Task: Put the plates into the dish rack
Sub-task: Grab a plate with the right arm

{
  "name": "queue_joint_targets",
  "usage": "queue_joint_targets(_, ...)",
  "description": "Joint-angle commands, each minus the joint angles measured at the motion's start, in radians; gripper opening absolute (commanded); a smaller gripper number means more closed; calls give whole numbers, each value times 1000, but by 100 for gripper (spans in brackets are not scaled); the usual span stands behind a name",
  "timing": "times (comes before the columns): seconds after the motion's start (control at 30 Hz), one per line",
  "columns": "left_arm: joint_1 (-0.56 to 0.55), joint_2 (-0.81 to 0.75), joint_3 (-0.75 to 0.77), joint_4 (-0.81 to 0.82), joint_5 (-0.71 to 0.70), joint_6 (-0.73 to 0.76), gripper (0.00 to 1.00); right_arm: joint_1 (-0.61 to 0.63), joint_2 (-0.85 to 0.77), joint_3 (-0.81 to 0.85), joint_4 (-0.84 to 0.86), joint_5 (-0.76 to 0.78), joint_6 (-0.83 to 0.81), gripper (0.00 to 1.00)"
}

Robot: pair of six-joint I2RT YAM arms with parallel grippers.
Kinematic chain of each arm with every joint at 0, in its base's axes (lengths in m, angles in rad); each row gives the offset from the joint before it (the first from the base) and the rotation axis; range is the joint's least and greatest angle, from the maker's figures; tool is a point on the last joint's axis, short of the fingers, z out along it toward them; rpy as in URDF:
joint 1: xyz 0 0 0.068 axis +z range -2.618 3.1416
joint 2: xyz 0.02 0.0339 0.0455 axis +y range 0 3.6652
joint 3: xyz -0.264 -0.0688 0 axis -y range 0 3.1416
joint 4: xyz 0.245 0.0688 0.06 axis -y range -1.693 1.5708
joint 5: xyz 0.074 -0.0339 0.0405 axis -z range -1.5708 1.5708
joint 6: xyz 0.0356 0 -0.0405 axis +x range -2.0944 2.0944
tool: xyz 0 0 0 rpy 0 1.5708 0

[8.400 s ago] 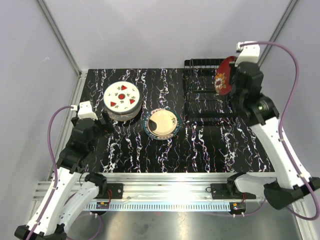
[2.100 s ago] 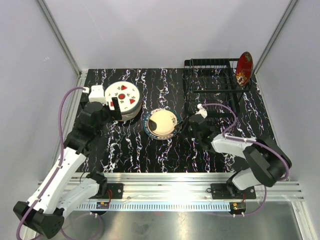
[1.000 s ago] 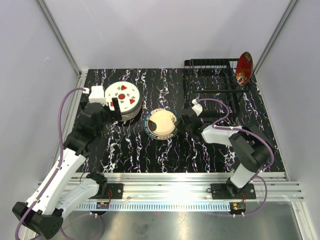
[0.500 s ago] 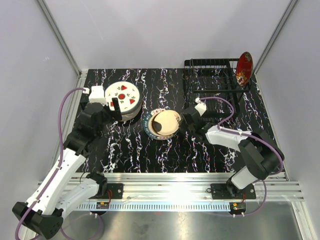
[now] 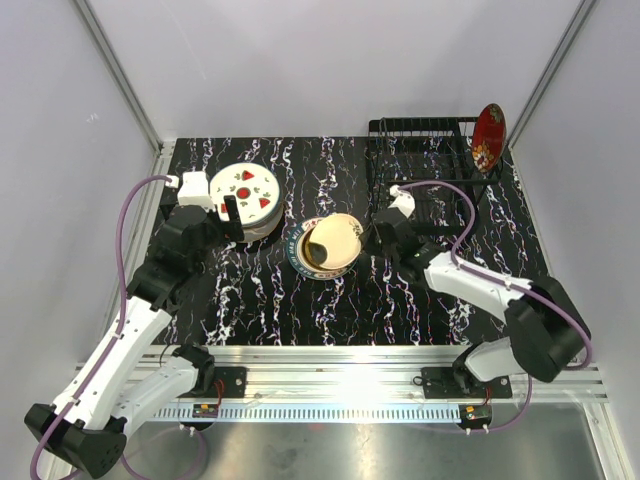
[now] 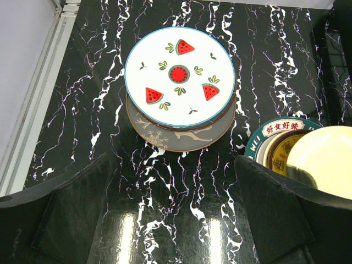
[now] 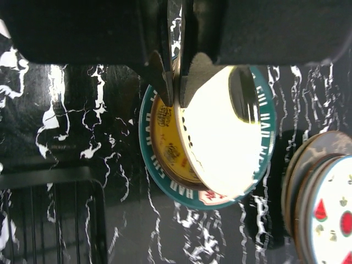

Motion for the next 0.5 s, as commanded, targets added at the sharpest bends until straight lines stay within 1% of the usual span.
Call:
queue_joint_targets(0.0, -6, -4, 11, 49, -3, 3, 99, 13, -107, 60, -18, -8, -80, 0)
queue_joint_targets(0.13, -7, -7, 10, 47, -5, 3, 99, 13, -182, 81, -116, -31, -172, 0)
queue_joint_targets(0.23, -6, -10, 11, 49, -8, 4, 99, 15, -262, 97, -160, -108, -281, 0)
queue_joint_targets(0.33, -6, -12, 11, 47, -11, 4, 99, 15, -357, 124, -226, -148, -364, 0)
queue_joint_targets(0.43, -6, -13, 11, 46, -8, 3, 99, 15, -432, 218, -384, -128, -422, 0)
queue_joint_targets(0.47, -6, -13, 11, 46, -6, 3, 99, 15, -460, 241, -413, -122, -436, 0)
